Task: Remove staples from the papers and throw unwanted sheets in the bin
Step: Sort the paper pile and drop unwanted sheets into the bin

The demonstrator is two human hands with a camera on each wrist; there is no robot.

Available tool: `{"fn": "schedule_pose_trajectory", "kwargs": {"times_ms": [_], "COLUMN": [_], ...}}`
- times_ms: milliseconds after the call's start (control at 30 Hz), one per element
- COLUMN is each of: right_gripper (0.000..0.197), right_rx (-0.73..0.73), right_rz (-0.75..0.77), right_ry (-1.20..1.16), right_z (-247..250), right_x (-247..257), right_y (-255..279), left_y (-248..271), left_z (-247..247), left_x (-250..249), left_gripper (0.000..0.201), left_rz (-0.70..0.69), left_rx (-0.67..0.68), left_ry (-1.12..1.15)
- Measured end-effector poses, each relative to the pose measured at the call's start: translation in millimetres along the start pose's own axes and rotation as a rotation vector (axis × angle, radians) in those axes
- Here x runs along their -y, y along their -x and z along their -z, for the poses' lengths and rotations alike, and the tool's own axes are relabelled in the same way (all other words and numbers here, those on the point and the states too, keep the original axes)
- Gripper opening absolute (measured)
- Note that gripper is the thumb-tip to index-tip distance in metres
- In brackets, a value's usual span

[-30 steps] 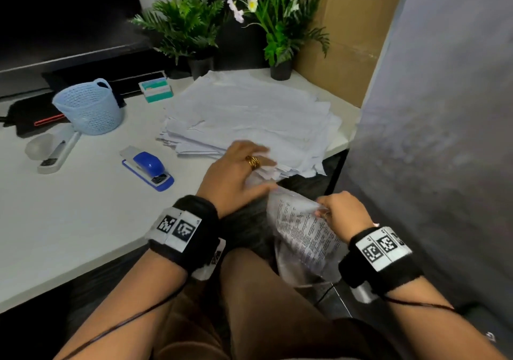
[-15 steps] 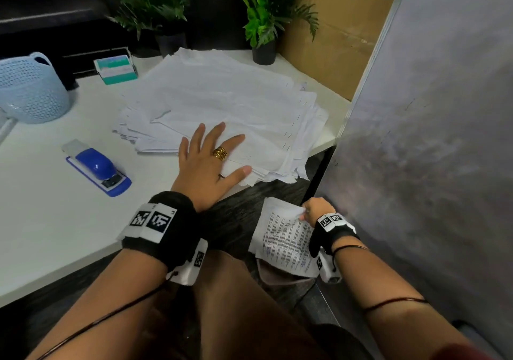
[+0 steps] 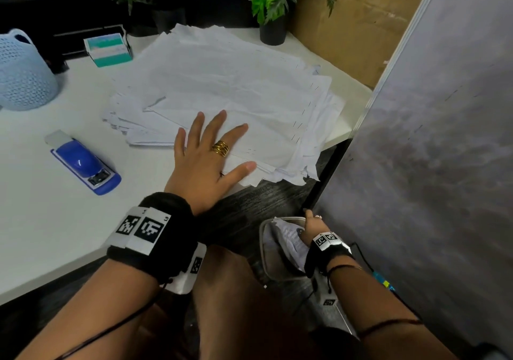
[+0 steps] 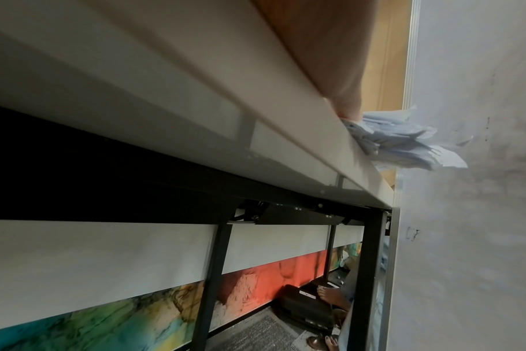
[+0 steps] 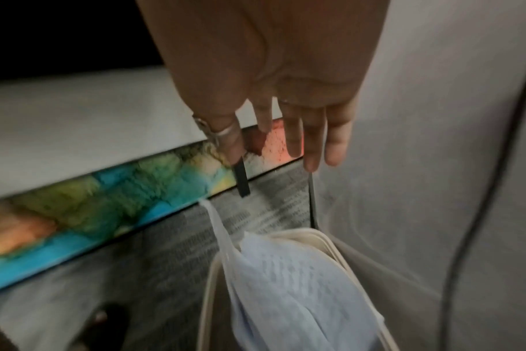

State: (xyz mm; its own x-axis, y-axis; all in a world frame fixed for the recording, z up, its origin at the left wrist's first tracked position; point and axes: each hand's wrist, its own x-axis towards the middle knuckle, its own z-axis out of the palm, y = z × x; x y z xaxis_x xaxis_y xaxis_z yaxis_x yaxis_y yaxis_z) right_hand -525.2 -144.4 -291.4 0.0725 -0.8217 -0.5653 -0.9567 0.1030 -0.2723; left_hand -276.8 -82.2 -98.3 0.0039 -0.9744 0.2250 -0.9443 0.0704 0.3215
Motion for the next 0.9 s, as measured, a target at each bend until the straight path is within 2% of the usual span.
{"fn": "schedule_pose_trajectory", "kwargs": {"times_ms": [200,367,433,533,633,700,800,900], "right_gripper": [0.021,0.009,0.011,0.013,0.028,0.032,0.039,0.045], "right_rx": [-0.487,-0.976,-1.083,-1.017,-0.822,-0.706,-0.634,-0.569], "right_rz": [0.121,0.418,0.543,0.587,0.458,0.362,0.244,0.183], "right_ry": [-0.228,-0.58,-0.651,-0.59,-0.397,-0.329,-0.282,-0.243], "right_z": [52,89,105,127,139,145,154,162], "right_x": [39,63,74,89,103,111,121,126], "right_y": [64,138,158,175,176,175,175,172], "left_y": [2,9,12,14,14,13,15,15], "left_z": [6,17,17,15,12,11,10,10], "left_x": [-1,-7,-10,-11,-10,-9,-6,-4], "left_gripper": [0.082,0.083,0.086,0.093,0.112,0.119,0.115,0.1], "left_rz": [0.053,0.047,0.018,-0.056,-0.109,-0.109,-0.105,-0.112], "left_rx": [-0.061,-0.049,-0.041,-0.072,-0.036,0.01,0.014,0.047], "left_ry": [-0.046,-0.164,-0.154,-0.065,0.032,0.038,0.067,0.071]}}
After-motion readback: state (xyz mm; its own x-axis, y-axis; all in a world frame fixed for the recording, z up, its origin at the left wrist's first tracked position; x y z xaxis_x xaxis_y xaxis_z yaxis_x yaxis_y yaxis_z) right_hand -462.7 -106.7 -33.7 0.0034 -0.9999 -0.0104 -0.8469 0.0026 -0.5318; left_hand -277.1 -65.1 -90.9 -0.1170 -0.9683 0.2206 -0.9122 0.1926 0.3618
